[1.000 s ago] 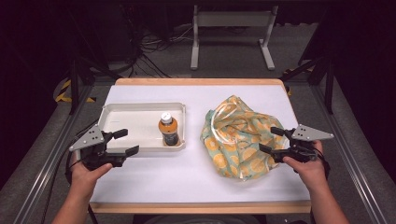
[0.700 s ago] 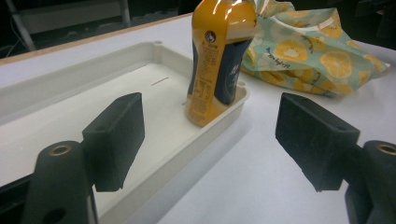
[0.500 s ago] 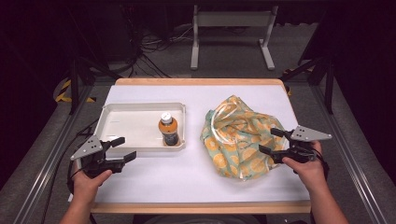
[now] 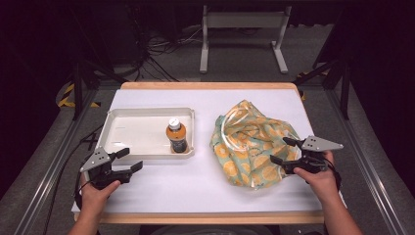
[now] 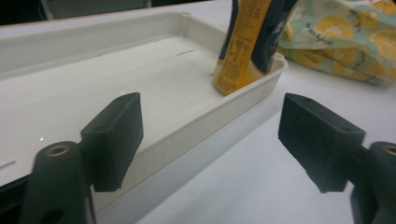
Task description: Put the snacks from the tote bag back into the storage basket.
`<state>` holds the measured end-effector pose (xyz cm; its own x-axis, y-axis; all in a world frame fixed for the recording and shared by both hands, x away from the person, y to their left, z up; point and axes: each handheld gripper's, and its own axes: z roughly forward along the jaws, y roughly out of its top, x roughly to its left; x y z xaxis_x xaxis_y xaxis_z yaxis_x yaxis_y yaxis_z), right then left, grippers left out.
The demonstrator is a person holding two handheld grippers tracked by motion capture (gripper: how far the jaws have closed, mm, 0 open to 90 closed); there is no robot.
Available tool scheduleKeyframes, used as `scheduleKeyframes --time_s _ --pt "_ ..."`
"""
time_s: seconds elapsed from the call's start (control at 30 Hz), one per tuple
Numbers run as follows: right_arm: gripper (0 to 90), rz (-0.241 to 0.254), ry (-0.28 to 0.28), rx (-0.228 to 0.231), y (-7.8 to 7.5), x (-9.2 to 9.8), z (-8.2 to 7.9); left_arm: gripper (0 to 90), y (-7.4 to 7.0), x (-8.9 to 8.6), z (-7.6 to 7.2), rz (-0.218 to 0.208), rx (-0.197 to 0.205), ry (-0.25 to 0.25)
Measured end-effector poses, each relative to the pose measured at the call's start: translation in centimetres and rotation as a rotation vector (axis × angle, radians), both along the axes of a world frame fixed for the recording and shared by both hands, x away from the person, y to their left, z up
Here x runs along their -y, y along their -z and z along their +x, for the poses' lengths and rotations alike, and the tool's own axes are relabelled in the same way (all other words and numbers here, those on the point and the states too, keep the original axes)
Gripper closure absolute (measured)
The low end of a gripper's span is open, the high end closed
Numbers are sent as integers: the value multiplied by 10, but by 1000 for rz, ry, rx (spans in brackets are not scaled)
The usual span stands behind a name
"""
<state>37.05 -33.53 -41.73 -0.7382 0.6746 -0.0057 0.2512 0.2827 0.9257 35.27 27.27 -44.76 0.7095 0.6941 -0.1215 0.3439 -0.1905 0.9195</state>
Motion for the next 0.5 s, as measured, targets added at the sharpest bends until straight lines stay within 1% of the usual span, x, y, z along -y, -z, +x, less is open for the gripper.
scheduleKeyframes --time_s 0.17,0.2,0.23,0.27,0.3,0.33,0.43,0.5 --pt "121 -6 2 9 7 -2 0 196 2 3 1 2 11 9" --pt "121 -6 2 2 9 -2 1 197 2 4 1 21 9 11" --pt "121 -8 3 -1 10 -2 1 208 5 5 2 28 -6 23" --pt "121 -8 3 -1 10 -2 1 222 5 5 2 28 -6 23" --pt "116 -13 7 -8 13 -2 2 222 6 5 3 28 -20 27" --pt "116 -13 6 -11 13 -2 2 218 7 6 6 37 -36 22" --pt "115 -14 6 -15 15 -3 3 227 7 4 7 16 -45 20" --pt "112 -9 6 -21 16 -3 3 215 7 4 6 13 -42 17"
